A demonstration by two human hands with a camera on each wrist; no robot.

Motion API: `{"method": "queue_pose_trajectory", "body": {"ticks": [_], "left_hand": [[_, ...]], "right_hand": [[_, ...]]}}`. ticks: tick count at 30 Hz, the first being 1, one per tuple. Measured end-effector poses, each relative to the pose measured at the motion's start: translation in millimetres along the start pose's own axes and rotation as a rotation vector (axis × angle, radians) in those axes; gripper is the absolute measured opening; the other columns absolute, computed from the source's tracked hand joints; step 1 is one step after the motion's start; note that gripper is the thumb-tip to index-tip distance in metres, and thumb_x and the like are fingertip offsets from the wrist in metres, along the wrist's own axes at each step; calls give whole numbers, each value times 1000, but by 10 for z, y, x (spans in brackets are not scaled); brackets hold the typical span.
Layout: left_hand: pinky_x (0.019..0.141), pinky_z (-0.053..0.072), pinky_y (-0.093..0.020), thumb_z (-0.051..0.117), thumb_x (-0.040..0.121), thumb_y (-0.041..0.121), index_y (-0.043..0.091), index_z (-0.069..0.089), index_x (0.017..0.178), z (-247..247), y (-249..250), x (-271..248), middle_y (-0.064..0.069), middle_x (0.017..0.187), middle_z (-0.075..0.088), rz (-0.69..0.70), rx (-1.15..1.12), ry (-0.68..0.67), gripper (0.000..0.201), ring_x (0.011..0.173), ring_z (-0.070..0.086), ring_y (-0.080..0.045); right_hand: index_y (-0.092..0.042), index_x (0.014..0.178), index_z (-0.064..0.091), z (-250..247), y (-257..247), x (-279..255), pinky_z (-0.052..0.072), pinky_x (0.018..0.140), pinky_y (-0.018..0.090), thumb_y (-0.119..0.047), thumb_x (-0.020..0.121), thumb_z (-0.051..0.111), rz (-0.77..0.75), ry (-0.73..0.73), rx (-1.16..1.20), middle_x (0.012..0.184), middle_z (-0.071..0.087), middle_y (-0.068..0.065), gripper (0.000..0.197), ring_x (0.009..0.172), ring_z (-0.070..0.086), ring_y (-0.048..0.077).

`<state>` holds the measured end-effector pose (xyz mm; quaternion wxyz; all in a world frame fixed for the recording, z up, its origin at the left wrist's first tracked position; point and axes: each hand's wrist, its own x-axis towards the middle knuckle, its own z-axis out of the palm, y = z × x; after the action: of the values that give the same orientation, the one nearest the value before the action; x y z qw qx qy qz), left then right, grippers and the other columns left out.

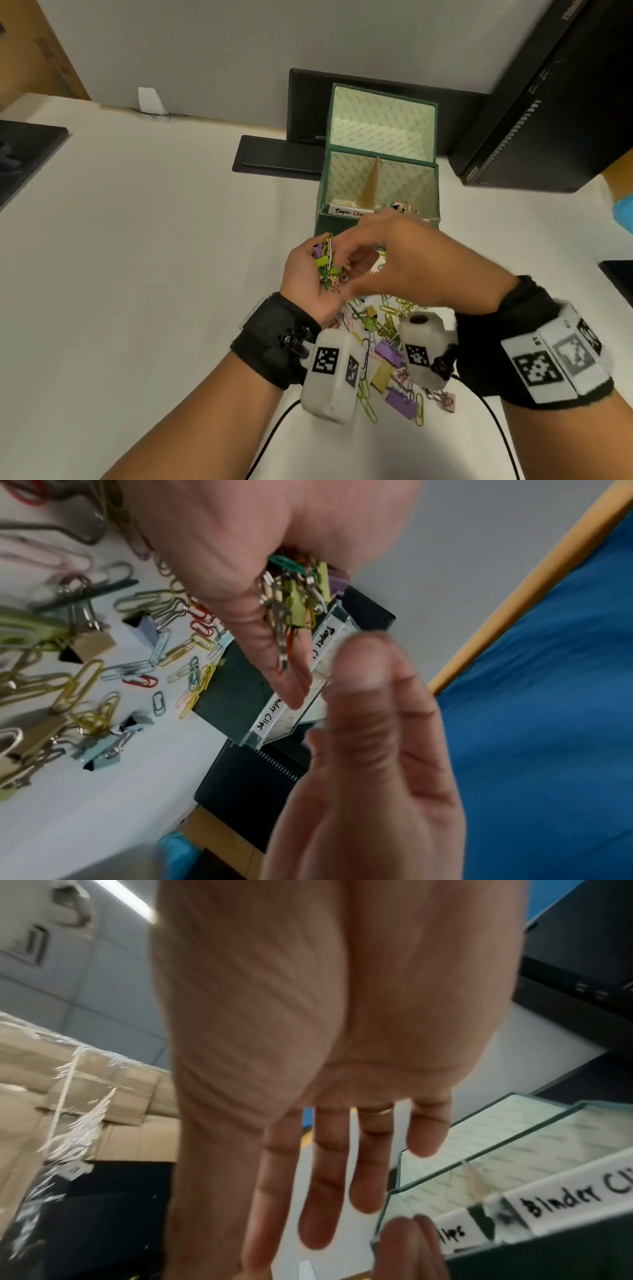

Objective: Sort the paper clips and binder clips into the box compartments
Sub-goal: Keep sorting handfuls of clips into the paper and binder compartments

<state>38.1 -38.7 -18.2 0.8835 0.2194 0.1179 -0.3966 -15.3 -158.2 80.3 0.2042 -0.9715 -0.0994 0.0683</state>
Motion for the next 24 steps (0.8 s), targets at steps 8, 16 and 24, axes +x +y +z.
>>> {"method": "queue_pose_trajectory", "body": {"ticks": [8,16,24], "left_hand": [[41,51,-23,30,100,20,-6,58,113,54,-15,-30,-21,72,66,-31,-68,-3,41,55,67,-26],[72,61,-42,38,93,14,-12,70,80,83,6,-54,-27,86,70,-25,-123,-17,43,75,72,-33],[66,61,-43,37,98,21,-10,63,106,49,-2,-13,-25,92,70,-41,-154,32,42,71,70,-34]], "right_hand": [[-33,90,80,193,158,-48,36,76,14,-30,78,80,-10,184,116,81,56,-29,12,85,50,-2],[-18,99,78,86,145,-75,57,76,23,-23,89,69,132,336,509,90,77,-6,14,84,70,5],[-5,93,74,-74,211,-24,48,61,11,-13,84,73,208,658,780,84,76,5,12,67,65,1]]}}
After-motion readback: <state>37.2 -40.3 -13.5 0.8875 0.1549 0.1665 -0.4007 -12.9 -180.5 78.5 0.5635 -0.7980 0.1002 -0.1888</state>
